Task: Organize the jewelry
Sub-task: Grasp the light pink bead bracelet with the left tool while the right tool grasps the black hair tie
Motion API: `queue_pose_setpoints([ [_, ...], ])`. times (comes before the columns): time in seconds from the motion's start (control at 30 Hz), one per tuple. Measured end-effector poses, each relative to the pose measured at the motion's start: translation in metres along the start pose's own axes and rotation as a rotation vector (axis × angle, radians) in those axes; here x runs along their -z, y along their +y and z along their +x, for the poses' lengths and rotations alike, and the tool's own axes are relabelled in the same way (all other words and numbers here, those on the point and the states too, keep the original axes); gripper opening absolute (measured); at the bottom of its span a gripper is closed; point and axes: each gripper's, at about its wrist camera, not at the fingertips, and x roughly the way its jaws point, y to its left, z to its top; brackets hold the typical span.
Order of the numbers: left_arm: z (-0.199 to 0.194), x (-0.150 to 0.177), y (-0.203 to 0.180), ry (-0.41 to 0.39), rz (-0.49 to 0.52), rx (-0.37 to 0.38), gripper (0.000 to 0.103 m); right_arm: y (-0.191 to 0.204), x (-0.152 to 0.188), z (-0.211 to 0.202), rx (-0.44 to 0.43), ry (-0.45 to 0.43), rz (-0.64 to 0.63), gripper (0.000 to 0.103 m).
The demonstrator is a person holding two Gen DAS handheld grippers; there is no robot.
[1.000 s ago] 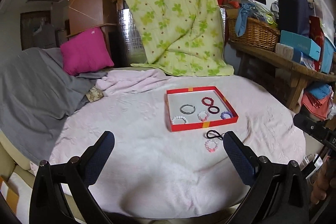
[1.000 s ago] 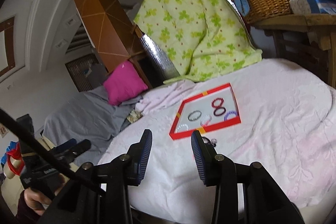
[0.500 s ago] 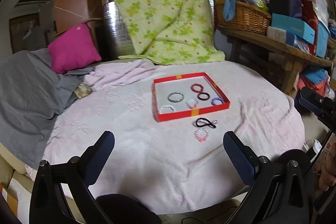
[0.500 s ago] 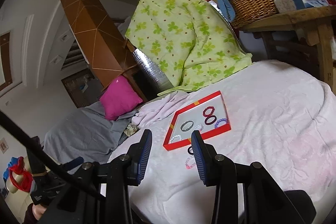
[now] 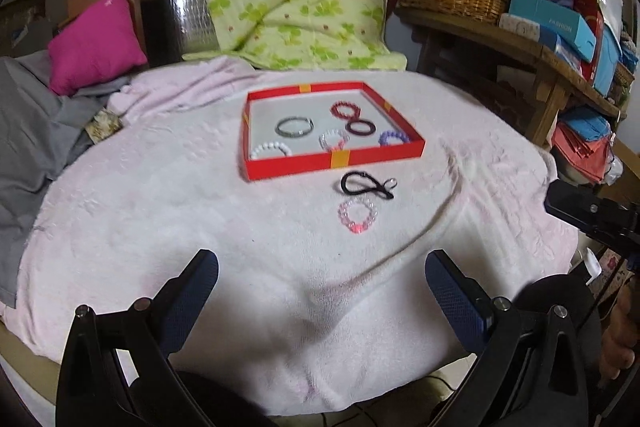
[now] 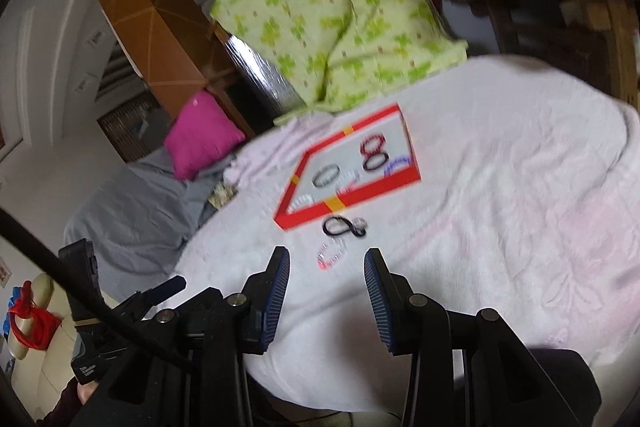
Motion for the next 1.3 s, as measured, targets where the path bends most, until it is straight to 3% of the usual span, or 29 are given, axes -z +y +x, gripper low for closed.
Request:
queue_pose_setpoints([
  [0.37, 0.044, 0.004, 0.006, 0.079, 0.036, -0.005, 0.103, -0.016, -0.028, 0.102, -0.014, 0.186, 0.002, 0.042],
  [0.53, 0.056, 0.001, 0.017, 0.102, 0.002, -0.015, 0.103, -0.024, -0.036, 0.150, -0.015, 0.272, 0.030, 0.042],
  [0.87, 0.083, -0.014, 0.005, 0.124, 0.038, 0.002, 0.103, -0.035, -0.041, 0.200, 0.019, 0.365, 0.027, 0.041],
  [0.9, 0.086, -0.014, 0.002, 0.129, 0.043, 0.005, 0.103, -0.035, -0.039, 0.204, 0.017, 0.378, 0.021, 0.038],
  [0.93, 0.089, -0.014, 0.001, 0.136, 0.044, 0.009, 0.103, -0.034, -0.038, 0.207, 0.020, 0.391, 0.012, 0.019],
  [0.97, 0.092, -0.015, 0.000, 0.143, 0.044, 0.013, 0.103, -0.035, -0.036, 0.210, 0.027, 0.402, 0.004, 0.008],
  [1.07, 0.103, -0.018, -0.005, 0.161, 0.042, 0.031, 0.103, -0.044, -0.040, 0.205, 0.041, 0.364, 0.033, 0.003],
  [1.2, 0.120, -0.023, -0.016, 0.174, 0.058, 0.073, 0.103, -0.061, -0.052, 0.188, 0.015, 0.285, 0.115, 0.003],
  [1.3, 0.137, -0.024, -0.021, 0.199, 0.054, 0.086, 0.103, -0.069, -0.055, 0.182, 0.003, 0.274, 0.146, 0.003],
])
